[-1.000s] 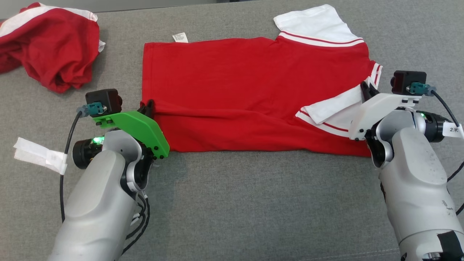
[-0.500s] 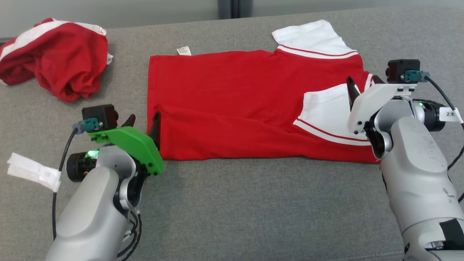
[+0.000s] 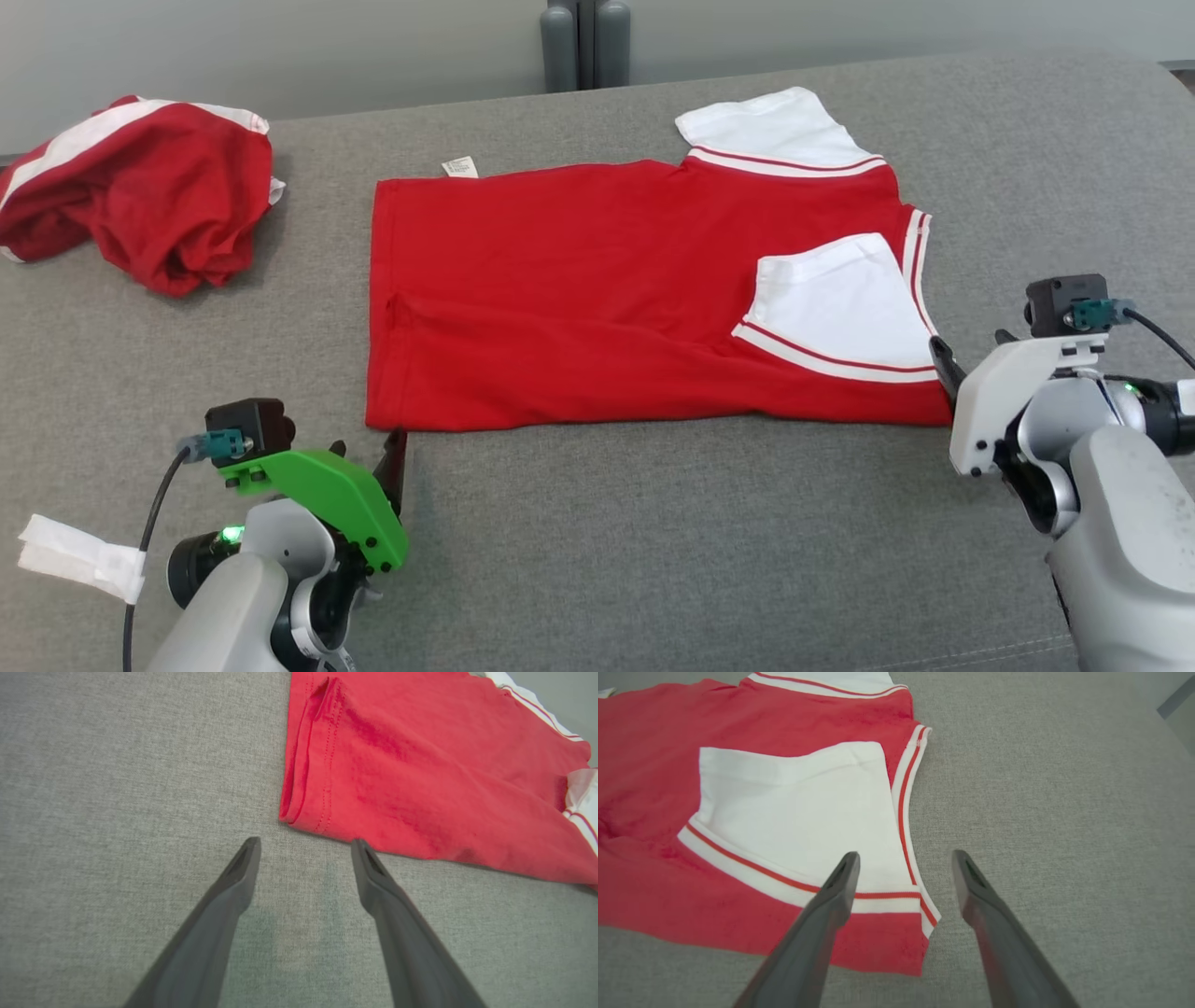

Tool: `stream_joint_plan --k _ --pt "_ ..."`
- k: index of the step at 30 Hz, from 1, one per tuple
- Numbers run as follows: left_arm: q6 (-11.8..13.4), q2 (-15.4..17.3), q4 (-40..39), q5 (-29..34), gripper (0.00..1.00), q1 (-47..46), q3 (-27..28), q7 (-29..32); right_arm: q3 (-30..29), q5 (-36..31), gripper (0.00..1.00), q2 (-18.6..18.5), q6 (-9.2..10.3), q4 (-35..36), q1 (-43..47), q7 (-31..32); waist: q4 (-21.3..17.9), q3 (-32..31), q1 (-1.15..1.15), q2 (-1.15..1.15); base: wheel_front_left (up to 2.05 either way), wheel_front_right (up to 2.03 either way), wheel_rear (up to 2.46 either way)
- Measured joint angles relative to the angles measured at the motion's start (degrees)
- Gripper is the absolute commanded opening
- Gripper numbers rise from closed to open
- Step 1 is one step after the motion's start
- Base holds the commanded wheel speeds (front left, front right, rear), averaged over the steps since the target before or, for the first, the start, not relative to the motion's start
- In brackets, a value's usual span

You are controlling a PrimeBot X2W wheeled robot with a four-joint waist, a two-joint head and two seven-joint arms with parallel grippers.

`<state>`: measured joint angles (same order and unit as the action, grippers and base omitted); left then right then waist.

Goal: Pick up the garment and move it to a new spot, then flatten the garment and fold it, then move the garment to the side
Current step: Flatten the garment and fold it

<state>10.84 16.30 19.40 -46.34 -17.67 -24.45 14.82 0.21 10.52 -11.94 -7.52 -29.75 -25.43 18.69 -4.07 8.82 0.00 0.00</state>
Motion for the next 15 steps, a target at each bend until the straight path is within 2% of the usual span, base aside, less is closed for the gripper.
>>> stream_joint_plan --k 5,10,11,12,14,15 --pt "1.2 -0.5 0.5 -0.5 1.00 -0.7 1.3 -0.4 -0.8 2.0 1.00 0.1 0.00 6.0 5.3 3.0 -1.4 1.3 0.00 0.00 0.00 0.00 0.00" --pt "1.5 -1.0 2.0 -1.5 1.00 -2.8 2.4 -0.8 -1.2 2.4 1.00 0.9 0.00 9.1 8.0 4.5 -2.8 2.9 0.00 0.00 0.00 0.00 0.00" --pt "1.5 -1.0 2.5 -1.5 0.68 -3.1 2.5 -0.8 -1.2 2.4 1.00 1.1 0.00 9.5 8.4 4.7 -3.1 3.2 0.00 0.00 0.00 0.00 0.00" --pt "1.5 -1.1 3.1 -1.5 0.42 -3.4 2.6 -0.8 -1.2 2.5 1.00 1.2 0.00 9.8 8.7 4.9 -3.3 3.5 0.00 0.00 0.00 0.00 0.00" --pt "1.5 -1.1 3.7 -1.7 0.00 -3.7 2.5 -0.8 -1.2 2.6 1.00 1.5 0.00 10.1 8.9 5.2 -3.7 4.0 0.00 0.00 0.00 0.00 0.00" --pt "1.5 -1.2 3.9 -1.7 0.00 -4.0 2.5 -0.8 -1.3 2.6 1.00 1.6 0.00 10.2 8.9 5.2 -3.9 4.2 0.00 0.00 0.00 0.00 0.00"
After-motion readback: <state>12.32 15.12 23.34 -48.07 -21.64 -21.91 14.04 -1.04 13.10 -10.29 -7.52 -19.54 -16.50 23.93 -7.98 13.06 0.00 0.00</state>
